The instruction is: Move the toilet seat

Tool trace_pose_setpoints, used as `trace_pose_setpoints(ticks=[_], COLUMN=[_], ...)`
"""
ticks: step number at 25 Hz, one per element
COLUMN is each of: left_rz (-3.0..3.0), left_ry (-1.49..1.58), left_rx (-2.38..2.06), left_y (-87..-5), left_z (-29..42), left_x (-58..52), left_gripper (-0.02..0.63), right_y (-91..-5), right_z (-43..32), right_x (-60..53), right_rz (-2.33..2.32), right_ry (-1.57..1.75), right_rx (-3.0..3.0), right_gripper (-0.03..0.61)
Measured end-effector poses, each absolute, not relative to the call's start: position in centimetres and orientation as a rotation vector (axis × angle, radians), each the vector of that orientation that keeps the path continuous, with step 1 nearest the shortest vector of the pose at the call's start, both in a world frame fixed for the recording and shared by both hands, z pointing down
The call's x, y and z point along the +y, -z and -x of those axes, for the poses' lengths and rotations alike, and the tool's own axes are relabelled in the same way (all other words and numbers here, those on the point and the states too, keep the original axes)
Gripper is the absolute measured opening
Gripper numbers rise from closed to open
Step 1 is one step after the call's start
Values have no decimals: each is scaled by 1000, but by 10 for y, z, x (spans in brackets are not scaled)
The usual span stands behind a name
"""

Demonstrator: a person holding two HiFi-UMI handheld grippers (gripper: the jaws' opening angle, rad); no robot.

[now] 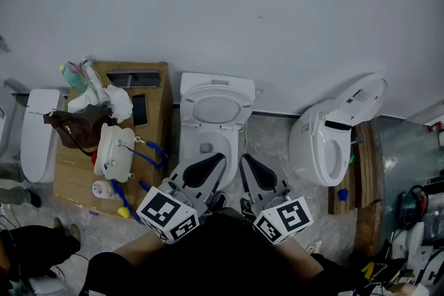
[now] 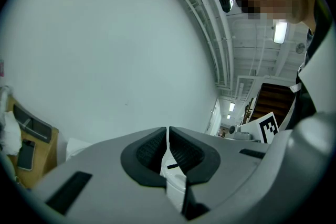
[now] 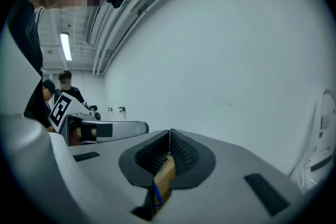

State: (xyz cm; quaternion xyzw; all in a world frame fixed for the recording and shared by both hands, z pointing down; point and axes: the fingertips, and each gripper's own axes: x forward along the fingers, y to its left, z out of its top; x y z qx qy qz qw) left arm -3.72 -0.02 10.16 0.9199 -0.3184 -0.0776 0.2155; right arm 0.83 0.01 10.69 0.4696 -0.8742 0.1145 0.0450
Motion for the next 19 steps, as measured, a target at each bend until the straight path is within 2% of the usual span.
trace_pose_setpoints(ticks=[19], left_rz=[-2555], left_ry=[237], left_rx=[-895], left_y=[-105], left_z=[53], left_x=[-20], left_gripper=[29], right_y=[-108], right_z=[-9], right_x=[-21], right_rz=[-1487], right_ry=[-345], right_rx=[-2679], right_gripper=[32])
